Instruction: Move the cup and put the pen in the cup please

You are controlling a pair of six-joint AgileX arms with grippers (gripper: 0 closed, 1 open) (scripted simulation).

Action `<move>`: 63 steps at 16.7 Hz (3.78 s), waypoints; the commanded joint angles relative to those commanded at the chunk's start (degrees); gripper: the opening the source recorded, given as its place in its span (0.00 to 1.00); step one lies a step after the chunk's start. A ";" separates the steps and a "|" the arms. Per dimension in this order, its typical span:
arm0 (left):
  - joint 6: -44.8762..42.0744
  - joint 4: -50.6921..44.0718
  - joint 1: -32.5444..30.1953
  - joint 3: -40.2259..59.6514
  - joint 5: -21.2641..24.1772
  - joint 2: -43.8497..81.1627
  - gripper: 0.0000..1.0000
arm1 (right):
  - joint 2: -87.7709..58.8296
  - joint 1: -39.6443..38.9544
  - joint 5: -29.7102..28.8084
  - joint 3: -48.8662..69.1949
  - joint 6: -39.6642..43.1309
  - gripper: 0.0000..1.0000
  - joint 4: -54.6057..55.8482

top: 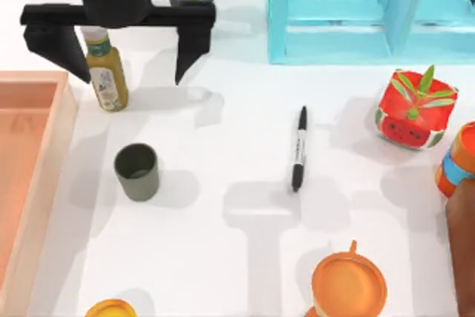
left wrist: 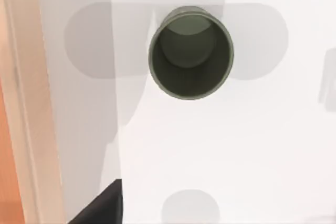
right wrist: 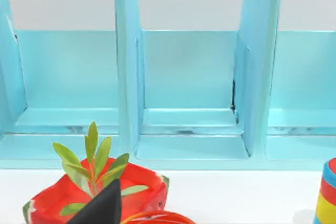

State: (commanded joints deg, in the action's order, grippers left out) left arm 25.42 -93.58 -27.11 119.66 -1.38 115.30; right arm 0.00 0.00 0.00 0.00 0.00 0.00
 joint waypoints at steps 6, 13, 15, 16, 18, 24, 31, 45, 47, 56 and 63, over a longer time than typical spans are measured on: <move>0.35 0.97 -0.70 2.08 0.86 2.25 1.00 | 0.00 0.00 0.00 0.00 0.00 1.00 0.00; 2.19 6.86 -7.68 18.00 7.60 23.43 1.00 | 0.00 0.00 0.00 0.00 0.00 1.00 0.00; 2.70 9.11 -9.70 22.55 9.65 29.40 1.00 | 0.00 0.00 0.00 0.00 0.00 1.00 0.00; 2.90 10.05 -10.51 24.38 10.46 31.56 1.00 | 0.00 0.00 0.00 0.00 0.00 1.00 0.00; 3.15 11.27 -11.58 26.77 11.51 34.18 1.00 | 0.00 0.00 0.00 0.00 0.00 1.00 0.00; 3.16 11.50 -11.52 26.88 11.61 34.66 1.00 | 0.00 0.00 0.00 0.00 0.00 1.00 0.00; 4.17 23.15 -12.75 17.38 11.63 36.31 1.00 | 0.00 0.00 0.00 0.00 0.00 1.00 0.00; 5.03 31.24 -13.60 10.82 11.57 37.71 0.62 | 0.00 0.00 0.00 0.00 0.00 1.00 0.00; 5.03 31.24 -13.60 10.82 11.57 37.71 0.47 | 0.00 0.00 0.00 0.00 0.00 1.00 0.00; 5.03 31.24 -13.60 10.82 11.57 37.71 0.00 | 0.00 0.00 0.00 0.00 0.00 1.00 0.00; 2.84 28.96 -12.76 9.65 8.81 33.08 0.00 | 0.00 0.00 0.00 0.00 0.00 1.00 0.00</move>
State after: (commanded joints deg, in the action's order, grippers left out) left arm 28.26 -64.62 -39.86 129.31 7.43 148.38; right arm 0.00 0.00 0.00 0.00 0.00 0.00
